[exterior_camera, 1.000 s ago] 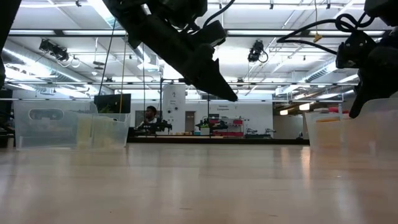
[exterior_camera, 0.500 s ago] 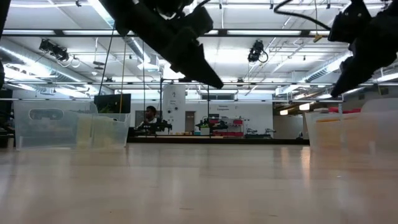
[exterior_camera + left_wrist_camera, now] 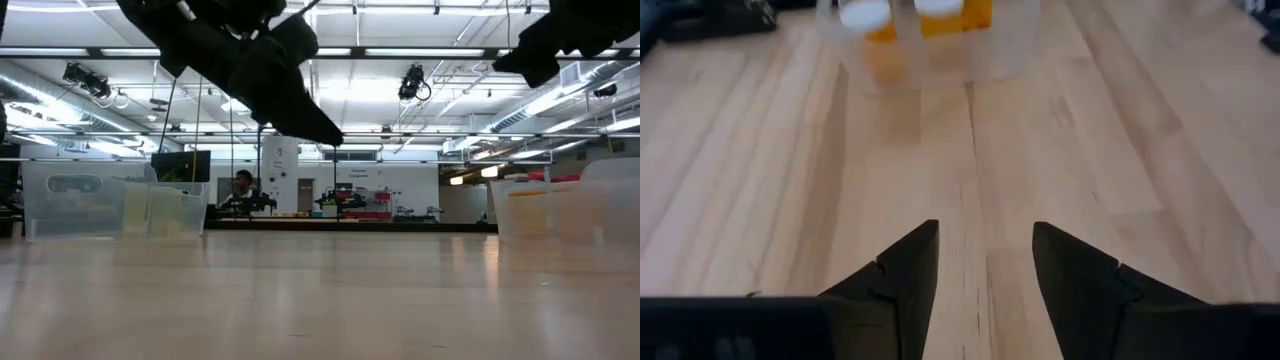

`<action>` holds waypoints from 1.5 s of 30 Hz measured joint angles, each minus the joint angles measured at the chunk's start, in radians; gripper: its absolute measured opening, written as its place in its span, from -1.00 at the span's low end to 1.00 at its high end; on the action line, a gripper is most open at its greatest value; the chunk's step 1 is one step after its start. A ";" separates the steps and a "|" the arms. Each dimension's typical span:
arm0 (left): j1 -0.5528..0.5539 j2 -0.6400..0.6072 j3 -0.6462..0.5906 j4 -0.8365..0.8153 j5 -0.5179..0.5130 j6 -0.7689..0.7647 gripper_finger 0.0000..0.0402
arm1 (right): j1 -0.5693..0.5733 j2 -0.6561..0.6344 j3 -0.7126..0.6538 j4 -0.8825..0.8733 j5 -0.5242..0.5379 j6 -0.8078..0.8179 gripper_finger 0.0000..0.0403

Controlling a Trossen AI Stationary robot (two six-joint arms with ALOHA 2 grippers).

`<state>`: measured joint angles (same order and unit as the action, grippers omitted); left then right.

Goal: Pick and place medicine bottles into bin by pill shape (circle, oval)
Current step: Return to Home Position

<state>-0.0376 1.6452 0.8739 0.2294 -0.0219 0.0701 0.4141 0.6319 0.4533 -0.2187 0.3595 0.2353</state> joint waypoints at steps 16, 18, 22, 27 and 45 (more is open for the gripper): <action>0.001 -0.328 -0.243 0.143 0.022 -0.013 -0.15 | -0.195 -0.151 -0.143 0.178 -0.235 -0.133 -0.01; 0.002 -0.372 -0.267 0.139 0.021 -0.014 -0.15 | -0.228 -0.157 -0.150 0.197 -0.267 -0.153 -0.02; 0.003 -0.451 -0.301 0.133 0.021 -0.024 -0.15 | -0.287 -0.164 -0.151 0.205 -0.314 -0.184 -0.04; 0.007 -0.512 -0.329 0.130 0.019 -0.032 -0.15 | -0.343 -0.175 -0.151 0.215 -0.358 -0.207 -0.04; 0.008 -0.618 -0.382 0.059 -0.038 -0.037 -0.15 | -0.374 -0.243 -0.186 0.181 -0.384 -0.206 -0.04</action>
<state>-0.0299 1.0276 0.4921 0.2882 -0.0602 0.0327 0.0402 0.3886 0.2671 -0.0378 -0.0242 0.0294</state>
